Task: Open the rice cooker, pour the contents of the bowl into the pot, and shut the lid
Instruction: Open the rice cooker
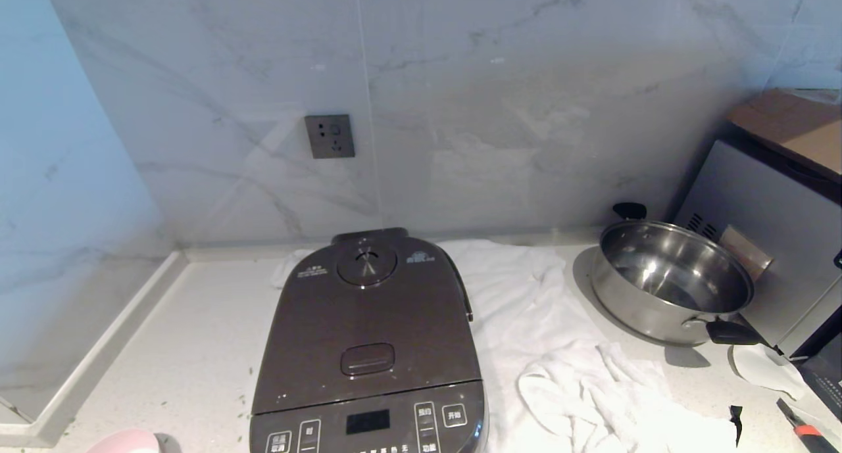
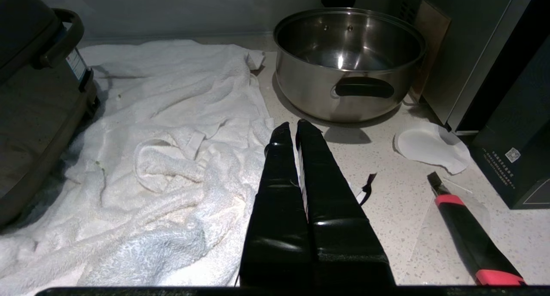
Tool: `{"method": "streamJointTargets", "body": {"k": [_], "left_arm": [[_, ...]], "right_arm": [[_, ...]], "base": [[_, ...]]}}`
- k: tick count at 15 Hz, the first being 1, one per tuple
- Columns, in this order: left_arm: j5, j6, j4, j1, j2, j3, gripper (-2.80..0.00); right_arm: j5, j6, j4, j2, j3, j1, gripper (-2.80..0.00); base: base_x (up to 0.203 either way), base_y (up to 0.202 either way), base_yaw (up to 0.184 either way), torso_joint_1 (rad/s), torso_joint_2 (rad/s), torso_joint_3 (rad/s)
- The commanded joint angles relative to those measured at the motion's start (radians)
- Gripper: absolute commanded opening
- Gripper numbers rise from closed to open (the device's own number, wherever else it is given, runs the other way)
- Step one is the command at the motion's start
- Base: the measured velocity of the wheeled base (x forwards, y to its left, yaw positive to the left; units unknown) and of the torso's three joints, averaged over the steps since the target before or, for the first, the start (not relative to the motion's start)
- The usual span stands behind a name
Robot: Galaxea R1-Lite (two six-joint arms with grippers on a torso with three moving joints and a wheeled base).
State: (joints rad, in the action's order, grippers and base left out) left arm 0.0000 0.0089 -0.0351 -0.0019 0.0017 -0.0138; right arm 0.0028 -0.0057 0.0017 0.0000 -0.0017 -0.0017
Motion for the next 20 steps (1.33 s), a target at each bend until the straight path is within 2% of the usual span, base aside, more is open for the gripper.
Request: {"method": "streamJointTargets", "body": {"k": [1, 16, 18, 20], "left_arm": [[0.0, -0.001, 0.0, -0.001, 0.001, 0.0, -2.8], [-0.002, -0.001, -0.002, -0.001, 0.001, 0.0, -2.8], [-0.002, -0.002, -0.002, -0.001, 0.0, -0.001, -2.8], [-0.002, -0.001, -0.002, -0.001, 0.0, -0.002, -2.8]], "right_arm": [[0.0, 0.0, 0.0, 0.002, 0.0, 0.0, -2.8], [0.0, -0.009, -0.002, 0.0, -0.005, -0.001, -2.8], [0.009, 0.021, 0.031, 0.022, -0.112, 0.0, -2.8], [0.068, 0.058, 0.083, 0.142, -0.256, 0.0, -2.8]], "base": [[0.0, 0.0, 0.0, 0.0, 0.0, 0.0], [0.0, 0.0, 0.0, 0.0, 0.0, 0.0], [0.0, 0.0, 0.0, 0.0, 0.0, 0.0], [0.0, 0.0, 0.0, 0.0, 0.0, 0.0]]}}
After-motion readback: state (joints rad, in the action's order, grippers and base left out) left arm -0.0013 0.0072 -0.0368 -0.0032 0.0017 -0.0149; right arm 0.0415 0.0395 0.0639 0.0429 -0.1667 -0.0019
